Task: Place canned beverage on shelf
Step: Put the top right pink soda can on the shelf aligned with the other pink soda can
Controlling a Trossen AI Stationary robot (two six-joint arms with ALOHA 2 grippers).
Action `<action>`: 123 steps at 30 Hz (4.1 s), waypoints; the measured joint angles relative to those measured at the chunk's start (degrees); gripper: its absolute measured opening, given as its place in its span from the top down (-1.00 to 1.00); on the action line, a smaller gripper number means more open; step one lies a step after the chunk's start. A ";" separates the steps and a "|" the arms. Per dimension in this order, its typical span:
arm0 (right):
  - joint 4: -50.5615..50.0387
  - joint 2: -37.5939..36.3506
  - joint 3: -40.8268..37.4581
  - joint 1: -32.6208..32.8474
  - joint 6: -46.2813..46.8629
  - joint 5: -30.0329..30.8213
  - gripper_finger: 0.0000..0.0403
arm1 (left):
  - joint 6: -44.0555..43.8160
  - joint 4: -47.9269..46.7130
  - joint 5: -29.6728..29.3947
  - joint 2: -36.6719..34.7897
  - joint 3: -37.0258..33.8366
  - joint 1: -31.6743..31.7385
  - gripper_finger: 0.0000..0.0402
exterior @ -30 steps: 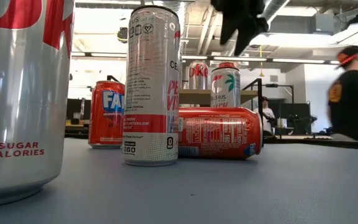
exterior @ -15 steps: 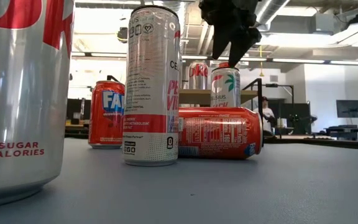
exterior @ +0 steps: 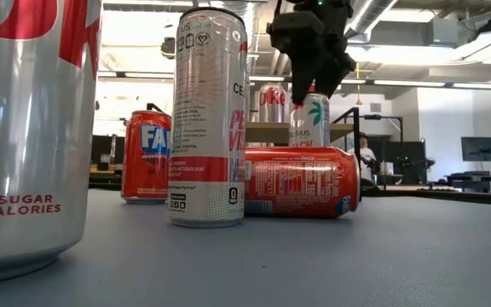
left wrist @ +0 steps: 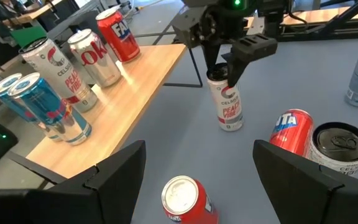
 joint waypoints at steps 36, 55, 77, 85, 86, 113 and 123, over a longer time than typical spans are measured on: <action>0.42 3.23 0.13 -1.12 -5.96 -2.27 -0.06 | 0.96 -0.16 -0.70 -0.02 0.00 0.01 -0.44; -9.25 3.35 15.52 -0.82 -21.55 -3.08 -0.06 | 0.69 -0.25 -0.58 -0.02 0.00 0.01 -0.44; -9.90 3.18 32.89 -13.18 -54.92 -2.88 -0.06 | 0.86 -0.26 -0.59 -0.02 0.00 0.02 -0.44; -10.42 3.18 32.92 -16.67 -58.82 -3.82 -0.06 | 0.89 -0.26 -1.35 -0.02 0.00 0.02 -0.44; -10.92 3.18 32.92 -17.20 -59.26 -3.90 -0.06 | 0.89 -0.26 -1.91 -0.02 0.00 0.02 -0.44; -16.18 3.70 33.03 -25.25 -63.01 -5.81 -0.21 | 2.24 -0.24 -0.24 -0.02 0.01 7.68 -0.44; -14.24 3.72 33.00 -25.05 -62.99 -2.49 -0.30 | 2.24 -0.24 -0.10 -0.02 0.01 7.91 -0.44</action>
